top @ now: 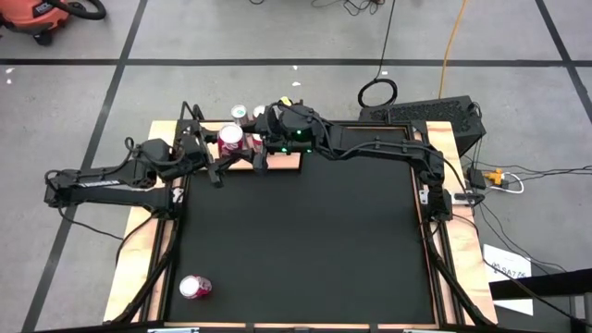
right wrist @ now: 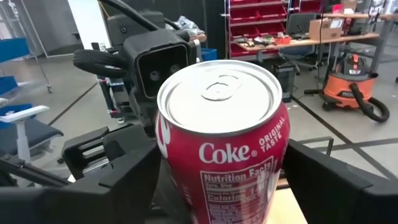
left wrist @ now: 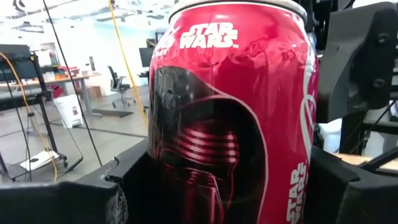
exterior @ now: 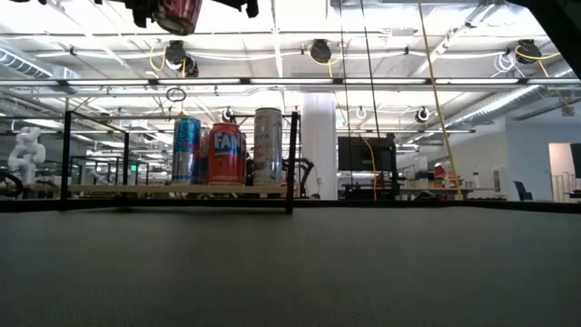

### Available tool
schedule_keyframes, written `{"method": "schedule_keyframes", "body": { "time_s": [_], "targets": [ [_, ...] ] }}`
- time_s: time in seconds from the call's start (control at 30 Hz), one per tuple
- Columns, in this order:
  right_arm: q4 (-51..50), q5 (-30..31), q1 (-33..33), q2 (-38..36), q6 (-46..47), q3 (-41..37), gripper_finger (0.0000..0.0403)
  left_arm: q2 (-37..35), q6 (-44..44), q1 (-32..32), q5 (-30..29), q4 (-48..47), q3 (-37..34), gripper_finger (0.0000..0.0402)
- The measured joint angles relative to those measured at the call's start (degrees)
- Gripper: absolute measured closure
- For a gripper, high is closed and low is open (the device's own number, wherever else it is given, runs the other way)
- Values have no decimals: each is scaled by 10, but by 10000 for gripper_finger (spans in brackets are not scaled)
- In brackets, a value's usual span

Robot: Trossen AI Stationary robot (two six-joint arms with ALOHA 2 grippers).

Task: Place canned beverage on shelf
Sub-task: Put the top red-white soda can on the shelf

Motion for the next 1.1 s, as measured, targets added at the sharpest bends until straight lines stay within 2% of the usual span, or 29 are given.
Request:
{"method": "schedule_keyframes", "body": {
  "time_s": [0.3,0.37,0.53,0.6,0.7,0.83,1.0,1.1],
  "targets": [
    [1,-1,-1,-1,-3,0,128,0,-4,0,4,6,0,120],
    [0,-2,-1,-1,-3,0,136,0,-18,0,4,4,0,100],
    [-9,-3,0,2,-6,-2,141,0,-43,-1,4,-15,2,21],
    [-11,-3,0,2,-7,-2,141,2,-44,0,1,-15,2,13],
    [-11,-3,0,2,-8,-2,141,5,-44,-1,0,-18,2,43],
    [-13,1,0,2,-5,-2,143,6,-43,0,4,-22,2,122],
    [-11,1,-1,2,-6,-2,143,1,-44,0,4,-29,2,125],
    [-10,-3,-2,2,-8,-2,143,-4,-45,0,7,-35,2,83]
  ]
}}
